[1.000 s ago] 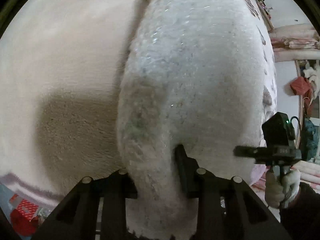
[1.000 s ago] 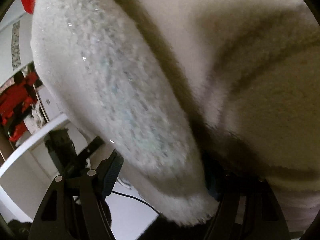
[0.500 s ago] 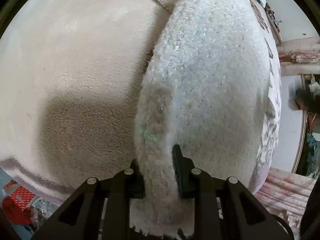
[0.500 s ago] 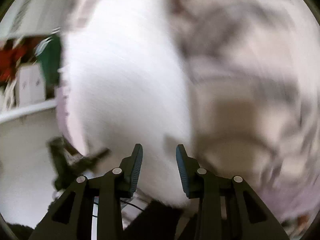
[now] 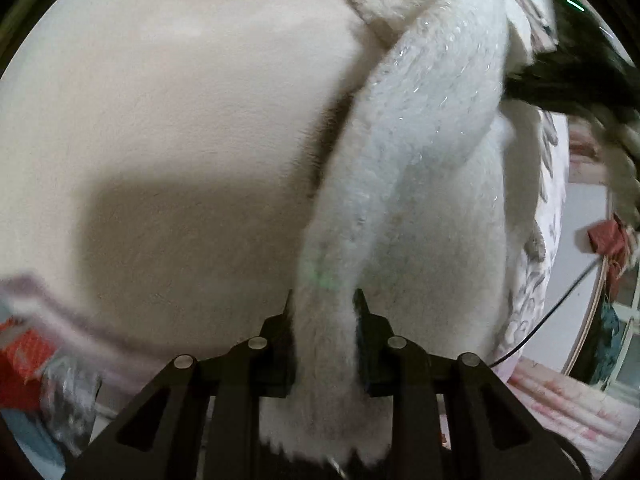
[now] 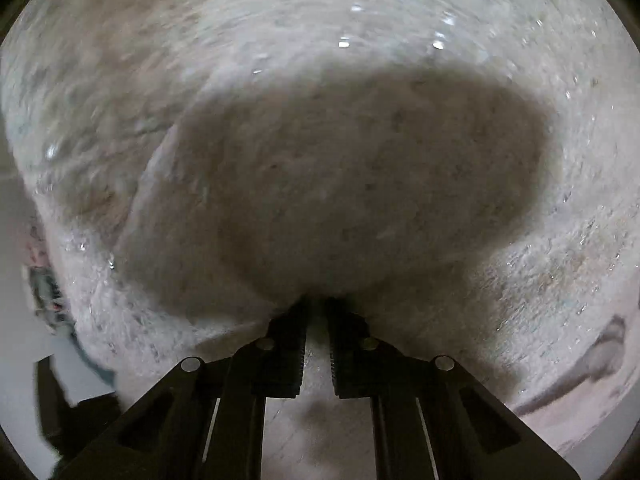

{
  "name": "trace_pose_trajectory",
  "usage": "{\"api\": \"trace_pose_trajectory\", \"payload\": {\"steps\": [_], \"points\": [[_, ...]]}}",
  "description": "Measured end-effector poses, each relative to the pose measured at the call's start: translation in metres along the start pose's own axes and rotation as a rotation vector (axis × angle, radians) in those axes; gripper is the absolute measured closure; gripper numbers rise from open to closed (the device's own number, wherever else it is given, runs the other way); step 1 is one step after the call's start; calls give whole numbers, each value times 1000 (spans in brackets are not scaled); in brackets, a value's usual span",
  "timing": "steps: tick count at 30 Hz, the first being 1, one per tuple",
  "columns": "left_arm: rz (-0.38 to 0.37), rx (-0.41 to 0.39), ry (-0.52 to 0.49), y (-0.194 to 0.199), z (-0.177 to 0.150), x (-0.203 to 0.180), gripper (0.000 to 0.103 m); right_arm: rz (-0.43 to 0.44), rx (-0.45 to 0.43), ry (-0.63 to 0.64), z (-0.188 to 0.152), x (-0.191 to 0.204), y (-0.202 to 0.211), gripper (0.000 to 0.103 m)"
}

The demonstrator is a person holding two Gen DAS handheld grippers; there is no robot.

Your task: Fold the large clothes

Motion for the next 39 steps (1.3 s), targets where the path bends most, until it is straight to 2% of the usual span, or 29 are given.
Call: {"api": "trace_pose_trajectory", "payload": {"steps": [2, 5, 8, 10, 11, 12, 13, 15, 17, 18, 19, 20, 21, 24, 27, 31, 32, 33, 35, 37, 38, 39], "points": [[32, -32, 13, 31, -1, -1, 78, 57, -37, -1, -13, -1, 34, 92], [45, -101, 17, 73, 9, -4, 71, 119, -139, -31, -31, -13, 80, 90], [120, -213, 0, 107, 44, -18, 71, 187, -190, -122, -37, -33, 97, 90], [119, -311, -81, 111, 82, -58, 74, 179, -205, -162, -39, -53, 94, 90], [107, -330, -121, 104, 100, -79, 74, 179, -201, -181, -35, -67, 93, 90], [81, -327, -160, 94, 117, -99, 74, 178, -203, -203, -33, -74, 86, 90], [71, -308, -208, 74, 141, -127, 84, 164, -206, -219, -28, -79, 79, 90], [65, -246, -264, 31, 172, -162, 85, 163, -206, -237, -30, -92, 67, 90], [152, -161, -268, -16, 201, -164, 85, 157, -198, -256, -35, -104, 60, 90], [191, -134, -272, -32, 211, -159, 85, 128, -188, -260, -33, -108, 54, 94], [208, -120, -271, -43, 218, -153, 84, 106, -182, -266, -30, -109, 48, 94], [186, -115, -257, -49, 225, -147, 84, 81, -174, -266, -27, -109, 40, 95], [165, -112, -246, -50, 229, -144, 85, 35, -165, -258, -23, -111, 30, 102], [148, -107, -246, -55, 235, -136, 92, 9, -170, -275, -7, -112, 13, 103], [126, -103, -260, -49, 238, -139, 93, 9, -146, -297, 6, -116, 7, 103], [113, -121, -263, -14, 225, -146, 93, 82, -100, -304, 1, -121, 23, 103], [92, -129, -253, 2, 219, -146, 93, 127, -108, -278, -6, -121, 35, 103], [74, -137, -249, 18, 209, -146, 93, 167, -121, -264, -13, -121, 45, 97], [62, -166, -259, 41, 185, -144, 89, 261, -162, -252, -42, -124, 68, 78], [60, -171, -253, 56, 155, -130, 59, 324, -198, -251, -72, -128, 80, 38], [63, -162, -249, 57, 144, -123, 48, 370, -212, -271, -97, -134, 79, 30], [74, -145, -235, 57, 126, -110, 28, 405, -205, -306, -120, -139, 73, 25]]}}
Point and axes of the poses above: each gripper's, at about its wrist camera, not at the fingertips, and y roughly against the way its jaws point, x to its left, z to its top, the point moved 8 cm from there along -y, roughly the way its jaws point, and after that the axes turned 2 degrees about -y, right-handed, at the moved point
